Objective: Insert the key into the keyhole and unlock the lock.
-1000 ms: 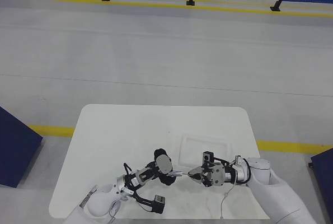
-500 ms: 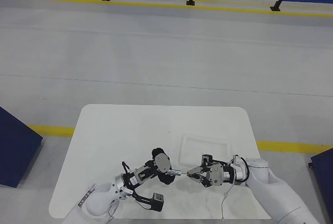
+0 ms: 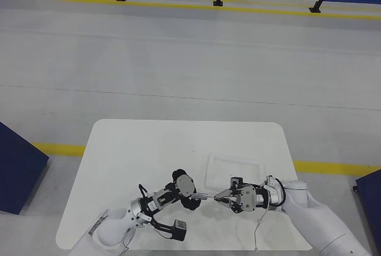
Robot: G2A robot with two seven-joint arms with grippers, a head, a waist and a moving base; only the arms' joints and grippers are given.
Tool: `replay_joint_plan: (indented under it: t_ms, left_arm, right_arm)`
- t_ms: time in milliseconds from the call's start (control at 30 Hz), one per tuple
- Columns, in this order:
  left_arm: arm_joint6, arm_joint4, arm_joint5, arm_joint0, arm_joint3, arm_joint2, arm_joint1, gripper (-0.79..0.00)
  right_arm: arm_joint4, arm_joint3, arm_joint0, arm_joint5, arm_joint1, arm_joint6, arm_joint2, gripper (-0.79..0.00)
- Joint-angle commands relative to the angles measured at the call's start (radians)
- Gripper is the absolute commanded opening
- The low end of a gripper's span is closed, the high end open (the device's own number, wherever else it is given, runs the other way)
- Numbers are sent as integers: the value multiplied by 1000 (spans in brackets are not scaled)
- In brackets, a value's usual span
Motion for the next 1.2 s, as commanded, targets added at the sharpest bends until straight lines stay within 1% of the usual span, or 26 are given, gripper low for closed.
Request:
replay_joint_plan:
  t_ms: [0, 167, 233, 400, 867, 1167]
  left_arm:
    - [-5, 0, -1, -2, 0, 5, 3, -785]
    - [-16, 0, 0, -6, 0, 14, 8, -785]
    - [-23, 0, 0, -7, 0, 18, 10, -785]
    - [-31, 0, 2, -11, 0, 25, 15, -785]
    - [-52, 0, 2, -20, 1, 43, 26, -785]
    - [-63, 0, -2, -29, 5, 58, 32, -785]
  right_arm:
    - [0, 0, 0, 0, 0, 0, 0, -785]
    - [0, 0, 0, 0, 0, 0, 0, -785]
    - [10, -10, -10, -5, -2, -27, 2, -785]
    - [59, -24, -25, 61, -3, -61, 14, -785]
    - [222, -30, -33, 198, 4, -199, 28, -785]
    - [210, -33, -33, 199, 6, -199, 34, -785]
